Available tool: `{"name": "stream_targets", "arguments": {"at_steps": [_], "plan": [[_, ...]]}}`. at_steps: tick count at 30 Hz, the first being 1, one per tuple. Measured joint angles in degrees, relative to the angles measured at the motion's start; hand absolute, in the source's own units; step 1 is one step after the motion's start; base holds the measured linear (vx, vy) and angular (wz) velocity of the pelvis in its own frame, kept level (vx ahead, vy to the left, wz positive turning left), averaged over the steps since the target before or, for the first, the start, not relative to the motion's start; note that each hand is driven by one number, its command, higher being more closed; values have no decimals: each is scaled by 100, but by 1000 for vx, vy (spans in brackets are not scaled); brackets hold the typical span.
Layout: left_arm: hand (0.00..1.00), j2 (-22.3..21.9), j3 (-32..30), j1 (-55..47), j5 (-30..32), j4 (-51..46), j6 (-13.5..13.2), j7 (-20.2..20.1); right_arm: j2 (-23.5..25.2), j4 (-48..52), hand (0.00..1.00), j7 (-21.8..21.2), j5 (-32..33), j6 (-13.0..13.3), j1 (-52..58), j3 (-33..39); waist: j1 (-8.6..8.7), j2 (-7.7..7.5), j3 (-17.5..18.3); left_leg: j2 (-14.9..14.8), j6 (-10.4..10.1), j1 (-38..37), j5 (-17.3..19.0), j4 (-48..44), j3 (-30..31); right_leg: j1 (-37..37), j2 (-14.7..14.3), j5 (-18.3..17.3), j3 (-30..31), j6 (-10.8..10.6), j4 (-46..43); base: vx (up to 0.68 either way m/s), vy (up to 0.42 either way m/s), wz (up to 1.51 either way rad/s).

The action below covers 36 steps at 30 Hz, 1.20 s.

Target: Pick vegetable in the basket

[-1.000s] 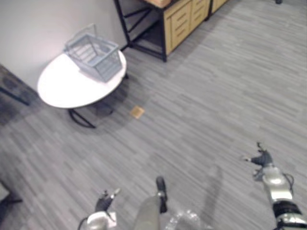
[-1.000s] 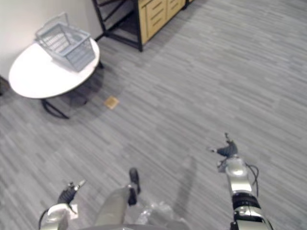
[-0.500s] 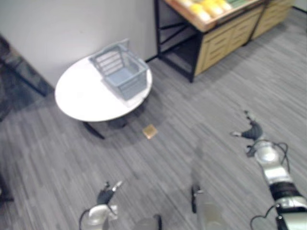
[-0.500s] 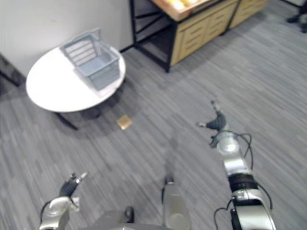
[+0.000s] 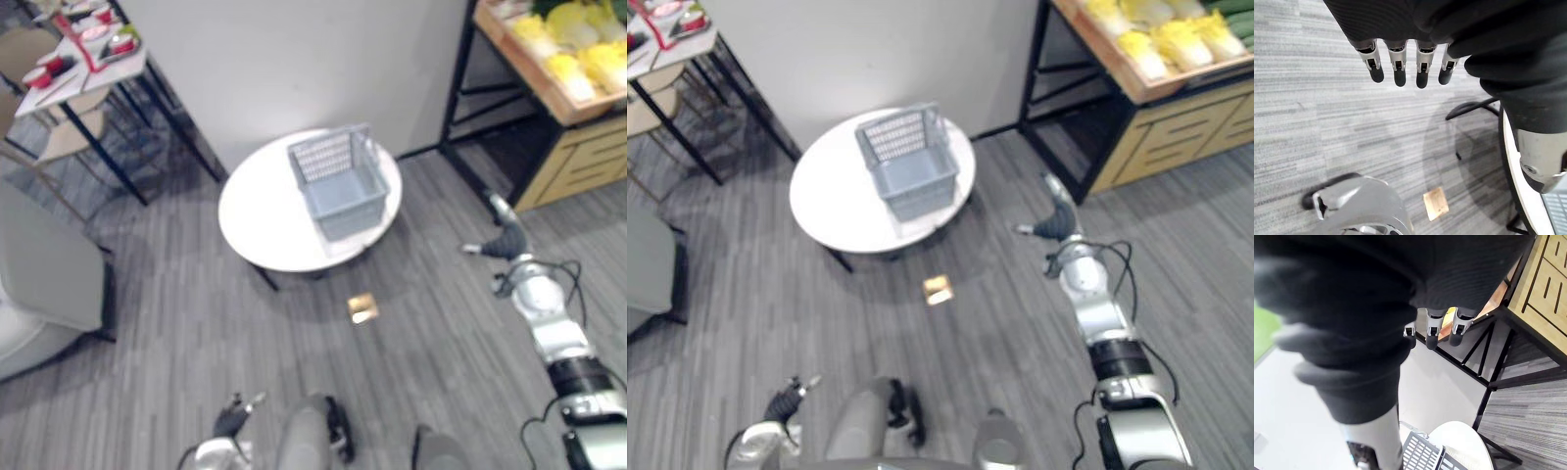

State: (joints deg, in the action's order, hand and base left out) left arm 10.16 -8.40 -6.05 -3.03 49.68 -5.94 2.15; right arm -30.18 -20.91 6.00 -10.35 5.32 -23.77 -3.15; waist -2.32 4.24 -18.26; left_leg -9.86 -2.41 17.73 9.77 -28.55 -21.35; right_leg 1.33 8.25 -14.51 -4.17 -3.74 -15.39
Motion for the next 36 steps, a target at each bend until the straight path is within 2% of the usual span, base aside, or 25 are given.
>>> {"name": "stream_targets", "arguments": {"at_steps": [1,2,3,4,5,7,8,9,10,11,12,13,14,15,17,18,19,20,21,22,25,31,36], "plan": [[0,-1,1,-7,6,6,5,0,-34,-16,0,3,-60,-4,-27,-21,-3,4,-2,49,29,8,-178,416,-13,79,35,-47,-21,-66,49,439,256,8],[0,-4,4,-37,41,8,20,-1,-70,-54,0,4,-94,-17,-128,-92,-22,-8,-8,88,76,4,-560,1128,-3,253,122,-161,-38,-206,89,447,272,-1],[0,-20,6,-123,102,15,25,-1,-125,-62,0,16,-101,-17,-280,-234,-36,56,31,30,34,-94,-999,1589,-15,461,176,-333,-37,-420,73,565,344,-7],[0,-24,5,-140,115,44,27,1,-136,-70,0,17,-106,-15,-333,-287,-82,45,40,53,138,-160,-1338,1514,-108,569,234,-432,11,-503,36,501,278,-9],[0,-42,-36,-62,161,71,26,21,-140,-136,0,36,-113,-10,-426,-376,-144,-225,66,262,397,-181,-976,1245,-203,658,484,-425,68,-521,34,526,280,-1],[0,-95,-37,-3,212,61,31,8,-140,-223,0,5,-392,0,-663,-397,-274,-463,96,458,622,-198,-559,811,-270,751,729,-166,194,-588,-185,467,241,12],[0,-101,-29,-2,215,63,34,4,-137,-233,0,5,-495,2,-726,-398,-286,-512,96,528,636,-267,-435,766,-271,660,791,-100,251,-612,-500,584,285,21],[0,-98,-12,-4,225,81,49,-3,-124,-257,0,4,-562,8,-816,-409,-292,-546,85,659,666,-490,-282,820,-239,268,832,192,524,-648,-1616,564,228,35],[0,-46,43,13,230,104,99,3,-96,-275,0,3,-601,7,-819,-432,-273,-543,69,774,686,-822,-211,1007,-140,-249,769,680,860,-768,-2962,543,195,37],[0,-12,94,34,258,126,118,18,-76,-306,0,5,-613,6,-842,-473,-272,-529,45,815,693,-1008,-198,1081,-96,-485,693,662,1010,-739,-3568,327,75,39],[0,35,171,61,348,142,119,34,-50,-374,0,9,-670,5,-908,-583,-243,-480,-5,831,691,-1275,-200,1231,10,-780,531,583,1079,-603,-4163,272,41,33],[0,92,252,119,389,140,112,41,-45,-473,0,12,-719,6,-1017,-749,-235,-437,-34,822,690,-1577,-205,1462,74,-1097,403,401,980,-295,-4254,312,16,46],[0,159,318,227,389,140,110,44,-45,-479,0,35,-719,8,-1113,-829,-218,-438,-47,821,680,-1734,-211,1642,192,-1351,354,287,809,-104,-3830,346,-34,50],[0,178,340,298,388,139,106,45,-49,-478,0,58,-719,17,-1159,-831,-202,-440,-48,821,672,-1762,-216,1715,288,-1471,340,245,722,-35,-3487,316,-109,68],[0,187,394,520,388,140,102,37,-53,-478,0,106,-717,19,-1353,-831,-100,-433,-58,776,539,-1750,-299,1941,602,-1655,220,251,588,-38,-1691,215,-134,77],[0,214,424,591,388,157,100,17,-58,-477,0,109,-717,26,-1394,-829,-75,-442,-54,747,435,-1686,-301,1956,675,-1642,159,403,590,-62,-811,179,-153,69],[0,269,459,640,388,167,98,4,-59,-479,0,109,-717,25,-1413,-829,-86,-507,-86,746,324,-1673,-270,1935,753,-1602,152,822,577,-37,-209,231,-222,63],[0,399,472,624,430,166,98,-5,-32,-482,0,103,-721,19,-1413,-855,-123,-744,-100,864,152,-1672,-177,1858,830,-1564,217,1754,648,-117,189,301,-323,37],[0,376,466,617,434,197,111,2,-29,-501,0,100,-727,19,-1490,-864,-183,-684,-156,762,18,-1641,-94,1769,844,-1544,179,1615,614,-284,195,326,-380,27],[0,330,485,560,438,175,102,-17,-60,-511,0,101,-743,15,-1584,-873,-152,-500,-168,494,-99,-1463,-43,1639,796,-1508,-26,1658,486,-221,421,261,-313,9],[0,317,485,559,444,179,101,-19,-83,-627,0,99,-772,-1,-1666,-873,-143,-418,-217,250,-194,-1419,-59,1774,802,-1500,-254,1703,376,-157,594,126,-155,4],[0,240,476,591,610,184,-17,-4,-207,-723,0,58,-827,1,-1901,-1311,-146,-366,-257,218,-267,-1265,-72,1857,897,-1399,-311,1847,290,-96,1028,50,-15,7],[0,237,478,583,648,190,-17,7,-194,-1124,0,-33,-1029,26,-2454,-1735,-322,-322,-310,268,-261,-1078,-81,1817,982,-1396,-285,2040,218,-86,1348,5,23,12]]}}
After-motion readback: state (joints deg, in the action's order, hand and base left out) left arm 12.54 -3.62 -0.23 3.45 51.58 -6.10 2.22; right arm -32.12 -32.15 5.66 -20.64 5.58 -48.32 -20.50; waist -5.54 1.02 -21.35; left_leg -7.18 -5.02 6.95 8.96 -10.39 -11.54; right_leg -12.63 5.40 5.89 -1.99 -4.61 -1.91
